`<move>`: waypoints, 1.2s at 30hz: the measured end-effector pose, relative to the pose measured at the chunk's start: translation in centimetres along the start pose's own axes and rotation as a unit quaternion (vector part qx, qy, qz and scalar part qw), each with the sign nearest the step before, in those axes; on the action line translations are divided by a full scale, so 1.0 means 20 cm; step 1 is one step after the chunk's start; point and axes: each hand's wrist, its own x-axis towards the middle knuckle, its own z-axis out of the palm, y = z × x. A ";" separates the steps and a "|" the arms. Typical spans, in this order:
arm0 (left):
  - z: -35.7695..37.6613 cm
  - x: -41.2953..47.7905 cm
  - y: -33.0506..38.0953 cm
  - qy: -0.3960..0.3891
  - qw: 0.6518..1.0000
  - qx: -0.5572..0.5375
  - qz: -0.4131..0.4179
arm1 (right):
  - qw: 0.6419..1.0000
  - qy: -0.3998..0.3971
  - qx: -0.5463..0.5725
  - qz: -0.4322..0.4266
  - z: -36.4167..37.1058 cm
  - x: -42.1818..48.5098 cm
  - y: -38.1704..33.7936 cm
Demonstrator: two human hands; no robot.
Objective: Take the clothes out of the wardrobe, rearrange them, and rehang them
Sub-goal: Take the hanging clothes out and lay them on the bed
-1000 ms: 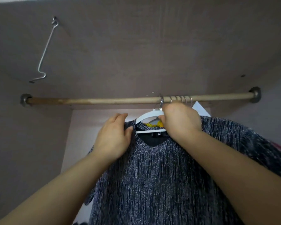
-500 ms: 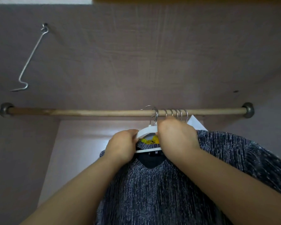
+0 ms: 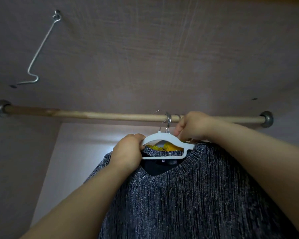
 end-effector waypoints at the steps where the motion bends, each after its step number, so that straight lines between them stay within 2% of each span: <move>1: -0.01 0.00 -0.01 -0.001 1.000 0.014 0.007 | 1.000 -0.004 0.010 -0.004 0.01 0.01 -0.01; 9: -0.07 0.00 -0.09 -0.005 0.996 0.075 0.041 | 0.995 0.009 -0.102 -0.016 0.04 0.07 -0.13; 14: -0.07 0.01 -0.12 -0.018 0.996 0.072 0.056 | 0.995 0.031 -0.095 -0.006 0.02 0.13 -0.16; 18: -0.07 0.01 -0.13 -0.018 0.995 0.075 0.066 | 0.991 0.009 -0.130 0.011 0.08 0.18 -0.16; 22: -0.05 0.01 -0.13 -0.018 0.992 0.091 0.081 | 0.991 0.034 -0.129 0.024 0.11 0.20 -0.14; 26: -0.04 0.02 -0.14 -0.019 0.992 0.091 0.080 | 0.995 0.035 -0.087 0.037 0.12 0.21 -0.12; 29: -0.02 0.01 -0.14 -0.018 0.992 0.092 0.080 | 0.997 0.046 0.013 0.058 0.13 0.22 -0.10; 33: -0.01 0.02 -0.13 -0.020 0.993 0.089 0.076 | 0.970 0.064 0.216 0.090 0.15 0.26 -0.07; 36: 0.00 0.02 -0.14 -0.022 0.994 0.083 0.073 | 0.962 0.093 0.238 0.100 0.17 0.31 -0.05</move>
